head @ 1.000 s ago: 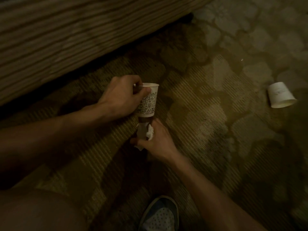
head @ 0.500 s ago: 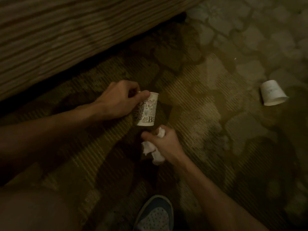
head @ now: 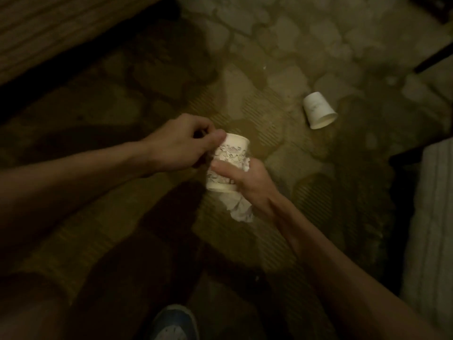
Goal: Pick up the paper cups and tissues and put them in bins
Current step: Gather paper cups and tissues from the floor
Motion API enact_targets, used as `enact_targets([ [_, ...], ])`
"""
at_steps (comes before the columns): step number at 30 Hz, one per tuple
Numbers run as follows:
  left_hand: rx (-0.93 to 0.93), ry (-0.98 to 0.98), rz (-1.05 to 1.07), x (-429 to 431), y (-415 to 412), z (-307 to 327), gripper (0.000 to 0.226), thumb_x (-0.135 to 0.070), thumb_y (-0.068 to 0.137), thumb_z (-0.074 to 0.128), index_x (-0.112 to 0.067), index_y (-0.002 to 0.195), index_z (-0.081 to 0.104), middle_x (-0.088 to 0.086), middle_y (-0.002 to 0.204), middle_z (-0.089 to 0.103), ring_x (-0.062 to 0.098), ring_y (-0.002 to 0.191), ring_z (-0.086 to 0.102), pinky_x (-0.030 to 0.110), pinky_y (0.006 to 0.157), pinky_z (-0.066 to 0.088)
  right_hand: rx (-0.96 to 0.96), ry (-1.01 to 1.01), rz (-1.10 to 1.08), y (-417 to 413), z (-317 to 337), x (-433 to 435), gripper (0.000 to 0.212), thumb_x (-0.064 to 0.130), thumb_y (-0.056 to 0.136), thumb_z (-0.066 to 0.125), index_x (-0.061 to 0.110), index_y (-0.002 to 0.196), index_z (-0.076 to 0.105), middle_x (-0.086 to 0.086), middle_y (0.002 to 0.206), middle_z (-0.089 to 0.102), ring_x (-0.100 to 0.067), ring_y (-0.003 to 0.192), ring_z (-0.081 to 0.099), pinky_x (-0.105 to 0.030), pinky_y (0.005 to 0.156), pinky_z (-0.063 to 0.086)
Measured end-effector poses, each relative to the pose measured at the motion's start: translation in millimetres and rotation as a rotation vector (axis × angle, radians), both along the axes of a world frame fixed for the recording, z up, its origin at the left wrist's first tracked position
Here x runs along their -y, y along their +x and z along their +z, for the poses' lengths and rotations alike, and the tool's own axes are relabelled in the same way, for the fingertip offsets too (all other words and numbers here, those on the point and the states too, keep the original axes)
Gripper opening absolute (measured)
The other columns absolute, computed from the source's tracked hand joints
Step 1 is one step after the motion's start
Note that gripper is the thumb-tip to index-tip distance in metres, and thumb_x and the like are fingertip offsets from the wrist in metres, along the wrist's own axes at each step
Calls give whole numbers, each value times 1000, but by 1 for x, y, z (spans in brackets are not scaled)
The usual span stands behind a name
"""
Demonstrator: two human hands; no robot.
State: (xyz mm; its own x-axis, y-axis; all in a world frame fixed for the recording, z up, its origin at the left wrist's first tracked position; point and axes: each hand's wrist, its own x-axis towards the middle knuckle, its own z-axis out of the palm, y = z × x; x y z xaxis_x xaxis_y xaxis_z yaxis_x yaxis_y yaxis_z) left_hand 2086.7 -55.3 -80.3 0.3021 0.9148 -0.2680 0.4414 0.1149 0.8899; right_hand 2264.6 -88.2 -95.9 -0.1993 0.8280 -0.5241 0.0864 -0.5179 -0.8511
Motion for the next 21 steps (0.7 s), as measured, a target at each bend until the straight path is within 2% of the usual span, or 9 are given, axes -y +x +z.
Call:
enact_targets([
  [2, 48, -3, 4, -11, 30, -10, 17, -46, 93, 58, -33, 102, 64, -1, 88, 70, 19, 72, 70, 41, 62, 59, 33, -9, -160, 35, -4, -13, 15, 25, 78, 78, 12, 86, 73, -6, 81, 76, -21, 73, 73, -27, 58, 56],
  [5, 24, -25, -9, -31, 77, -24, 23, -43, 93, 60, -34, 114, 56, 1, 93, 68, 18, 76, 69, 38, 68, 58, 116, 6, -411, 96, -11, -37, 23, 31, 77, 78, 10, 69, 74, -7, 69, 74, -19, 57, 69, -27, 49, 54],
  [7, -5, -50, -22, -46, 108, -30, 21, -42, 93, 60, -32, 111, 57, 2, 92, 68, 20, 79, 69, 40, 72, 58, 127, 26, -549, 138, -17, -50, 28, 34, 77, 77, 7, 75, 71, -6, 64, 71, -18, 52, 67, -27, 47, 52],
  [11, -49, -80, -83, -88, 173, -32, 22, -39, 94, 60, -28, 112, 58, -2, 93, 64, 19, 85, 64, 39, 77, 55, 55, -47, -741, 197, -41, -57, 57, 44, 72, 77, -1, 106, 66, -10, 79, 72, -23, 65, 68, -35, 61, 52],
  [13, -134, -7, -126, -112, 202, -32, 29, -36, 94, 61, -26, 120, 56, -4, 99, 62, 13, 87, 61, 33, 75, 53, 29, -136, -761, 210, -57, -52, 69, 50, 65, 78, -1, 109, 65, -11, 80, 71, -23, 64, 67, -33, 58, 51],
  [16, -271, 190, -211, -143, 228, -36, 40, -28, 92, 65, -25, 129, 52, -1, 117, 59, 14, 103, 57, 29, 83, 46, -99, -220, -810, 218, -73, -48, 64, 57, 62, 74, 2, 94, 66, -9, 66, 67, -19, 49, 63, -26, 43, 47],
  [18, -418, 308, -305, -162, 242, -42, 54, -26, 90, 67, -25, 139, 44, 4, 137, 50, 21, 121, 49, 32, 95, 41, -177, -172, -838, 222, -81, -50, 55, 56, 67, 70, 4, 85, 67, -8, 63, 65, -18, 48, 62, -24, 42, 47],
  [21, -669, 464, -502, -189, 264, -49, 81, -25, 86, 70, -26, 152, 23, 6, 157, 27, 31, 140, 28, 43, 111, 29, -153, -147, -828, 222, -90, -51, 65, 62, 51, 73, 5, 83, 71, -12, 68, 67, -23, 54, 64, -27, 47, 47],
])
